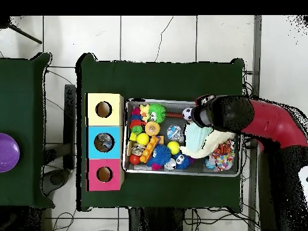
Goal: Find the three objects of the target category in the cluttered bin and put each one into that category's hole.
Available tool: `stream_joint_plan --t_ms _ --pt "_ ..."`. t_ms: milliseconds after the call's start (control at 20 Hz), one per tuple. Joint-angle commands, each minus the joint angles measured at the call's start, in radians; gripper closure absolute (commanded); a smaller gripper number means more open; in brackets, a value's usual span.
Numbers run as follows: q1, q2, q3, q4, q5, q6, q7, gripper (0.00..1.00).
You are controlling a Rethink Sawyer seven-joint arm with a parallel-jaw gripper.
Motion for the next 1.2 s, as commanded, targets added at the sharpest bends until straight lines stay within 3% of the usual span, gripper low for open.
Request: stream_joint_plan --t_ms 50,650,1050,1200 --pt "0.037 0.032 0.065 0.066 0.038 0.064 -0.117 0.0" --pt "0.119 0.091 -0.056 0.112 0.03 -0.187 0.125 0.0" --pt "0.172 0.169 -0.129 0.095 0.036 -0.311 0.17 0.0" --pt "0.203 0.167 -0.165 0.089 0.046 -0.301 0.17 0.0"
